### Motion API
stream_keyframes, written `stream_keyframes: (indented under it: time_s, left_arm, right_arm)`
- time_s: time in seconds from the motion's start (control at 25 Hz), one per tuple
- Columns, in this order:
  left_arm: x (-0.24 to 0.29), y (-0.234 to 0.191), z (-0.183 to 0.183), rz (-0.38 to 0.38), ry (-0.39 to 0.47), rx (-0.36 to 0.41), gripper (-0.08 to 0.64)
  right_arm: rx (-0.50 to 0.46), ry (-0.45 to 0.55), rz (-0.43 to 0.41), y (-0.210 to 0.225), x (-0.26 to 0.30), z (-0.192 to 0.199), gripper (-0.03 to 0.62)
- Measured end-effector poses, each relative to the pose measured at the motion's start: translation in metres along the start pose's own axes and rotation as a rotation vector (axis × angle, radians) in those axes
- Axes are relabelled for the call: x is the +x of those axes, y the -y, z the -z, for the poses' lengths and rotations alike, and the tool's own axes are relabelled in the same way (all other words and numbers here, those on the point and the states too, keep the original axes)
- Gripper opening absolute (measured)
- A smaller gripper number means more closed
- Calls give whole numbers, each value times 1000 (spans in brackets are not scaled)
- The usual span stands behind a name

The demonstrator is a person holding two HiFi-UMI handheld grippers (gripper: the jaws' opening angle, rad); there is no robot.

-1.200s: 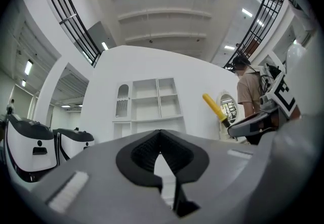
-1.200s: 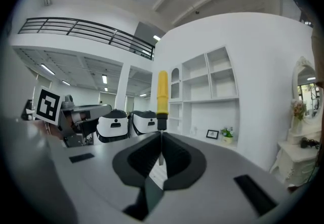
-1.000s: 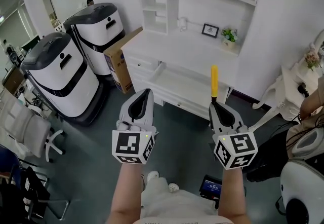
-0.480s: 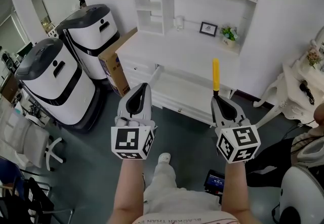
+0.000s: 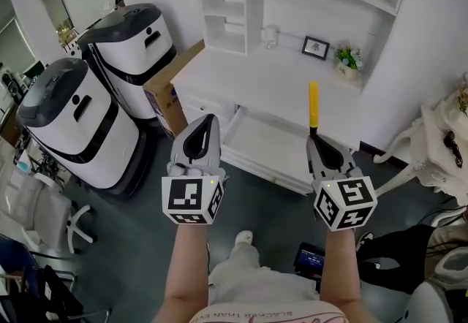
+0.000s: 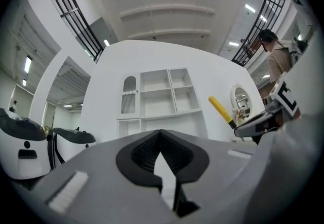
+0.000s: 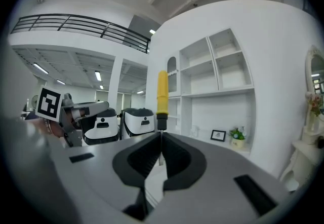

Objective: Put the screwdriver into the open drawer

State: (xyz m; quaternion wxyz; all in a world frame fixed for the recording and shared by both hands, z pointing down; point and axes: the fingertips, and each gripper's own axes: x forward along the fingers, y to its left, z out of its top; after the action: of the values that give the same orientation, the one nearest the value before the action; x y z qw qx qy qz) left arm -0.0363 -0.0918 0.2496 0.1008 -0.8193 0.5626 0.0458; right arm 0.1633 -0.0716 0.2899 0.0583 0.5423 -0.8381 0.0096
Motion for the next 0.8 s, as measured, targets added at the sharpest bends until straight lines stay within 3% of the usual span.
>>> stream_keyframes:
  time_s: [0.44,0.8]
  left_arm:
    - [63,-97,43,-24,-36,-47,8]
    - [98,-137,81,-30,-72,-100,8]
  right_arm:
    - [-5,-52,15,-11,112,-1,17]
    - [-23,-123,18,-14,164,17,17]
